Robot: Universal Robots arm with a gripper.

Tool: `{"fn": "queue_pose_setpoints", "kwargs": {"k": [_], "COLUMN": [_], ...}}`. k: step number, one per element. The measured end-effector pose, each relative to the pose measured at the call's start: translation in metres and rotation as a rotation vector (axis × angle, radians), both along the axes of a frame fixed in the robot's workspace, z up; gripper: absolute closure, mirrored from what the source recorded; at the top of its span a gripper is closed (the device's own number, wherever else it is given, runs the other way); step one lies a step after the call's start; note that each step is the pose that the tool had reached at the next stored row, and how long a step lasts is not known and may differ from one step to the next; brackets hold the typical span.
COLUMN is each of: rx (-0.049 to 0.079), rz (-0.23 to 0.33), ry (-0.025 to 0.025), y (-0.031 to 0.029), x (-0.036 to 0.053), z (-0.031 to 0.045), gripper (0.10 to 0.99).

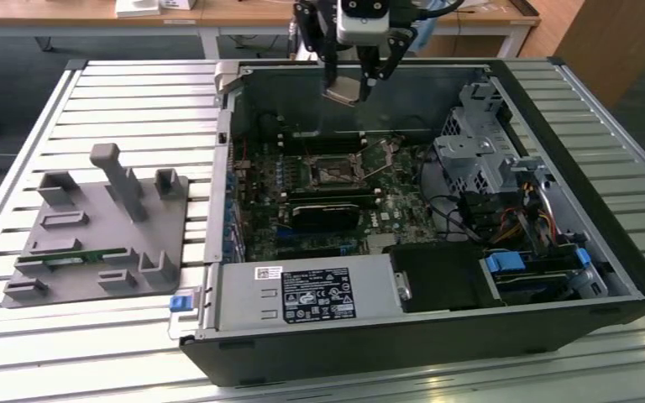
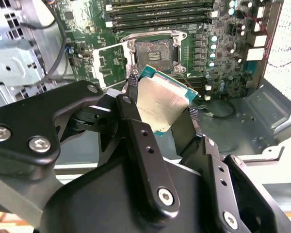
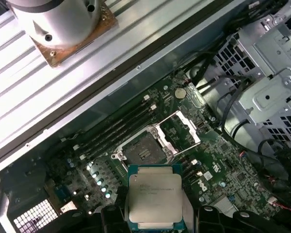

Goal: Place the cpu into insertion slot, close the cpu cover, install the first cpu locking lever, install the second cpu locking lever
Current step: 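Place the cpu into insertion slot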

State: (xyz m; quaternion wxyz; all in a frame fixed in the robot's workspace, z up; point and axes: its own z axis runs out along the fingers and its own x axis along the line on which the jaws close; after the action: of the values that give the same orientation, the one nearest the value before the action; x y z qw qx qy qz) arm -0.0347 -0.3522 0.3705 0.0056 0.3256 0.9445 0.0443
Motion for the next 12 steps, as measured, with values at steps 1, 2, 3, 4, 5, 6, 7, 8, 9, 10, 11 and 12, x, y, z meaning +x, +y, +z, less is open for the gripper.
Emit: {"fn": "queue_pose_setpoints", "kwargs": {"k": [1, 2, 3, 4, 5, 6, 7, 8, 9, 10, 11, 12], "rx": [0.000, 0.000, -0.001, -0.001, -0.002, -0.002, -0.003, -0.003, -0.004, -0.004, -0.004, -0.004], "rz": [-0.015, -0.030, -0.047, -0.064, -0.081, -0.099, -0.116, -0.133, -0.150, -0.168, -0.186, -0.205], "ry": [0.0000, 0.0000, 0.0000, 0.0000, 0.0000, 0.0000, 0.0000, 0.0000, 0.0001, 0.0001, 0.0002, 0.0002], "y": [0.0000, 0.0000, 0.0000, 0.0000, 0.0000, 0.0000, 0.0000, 0.0000, 0.0000, 0.0000, 0.0000, 0.0000], "x": [0.0000, 0.0000, 0.0000, 0.0000, 0.0000, 0.0000, 0.0000, 0.0000, 0.0000, 0.0000, 0.0000, 0.0000], "z": [-0.0003, -0.0006, -0.0009, -0.0013, -0.0017, -0.0023, -0.0027, -0.0032, -0.0037, -0.0042, -0.0046, -0.0051], "gripper": [0.561, 0.561, 0.561, 0.561, 0.561, 0.561, 0.561, 0.561, 0.561, 0.561, 0.561, 0.561]}}
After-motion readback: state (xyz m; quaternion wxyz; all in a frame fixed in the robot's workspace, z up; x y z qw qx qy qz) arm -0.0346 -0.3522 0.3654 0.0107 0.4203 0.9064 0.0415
